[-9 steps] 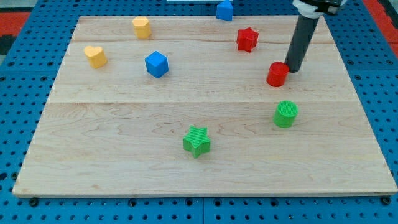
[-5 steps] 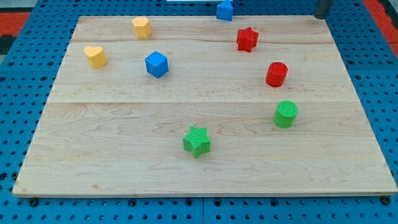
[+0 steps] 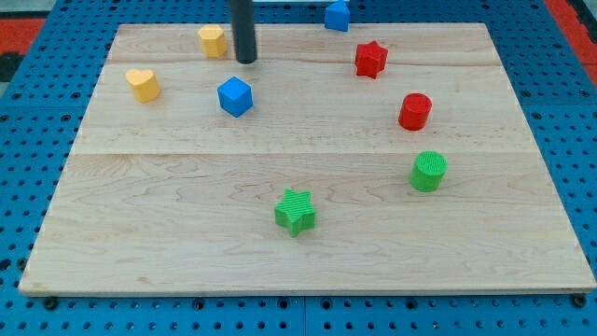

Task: Slide yellow heart towards bottom left

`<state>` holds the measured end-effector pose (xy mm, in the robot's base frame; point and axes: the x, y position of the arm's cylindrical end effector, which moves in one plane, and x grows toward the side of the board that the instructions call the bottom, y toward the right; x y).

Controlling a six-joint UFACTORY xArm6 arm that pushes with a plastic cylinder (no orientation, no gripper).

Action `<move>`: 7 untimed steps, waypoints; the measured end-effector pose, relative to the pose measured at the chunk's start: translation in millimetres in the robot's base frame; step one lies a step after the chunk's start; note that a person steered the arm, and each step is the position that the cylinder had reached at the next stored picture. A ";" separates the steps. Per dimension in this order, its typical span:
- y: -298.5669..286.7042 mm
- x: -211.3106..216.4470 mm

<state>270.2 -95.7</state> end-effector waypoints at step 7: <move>23.8 179.4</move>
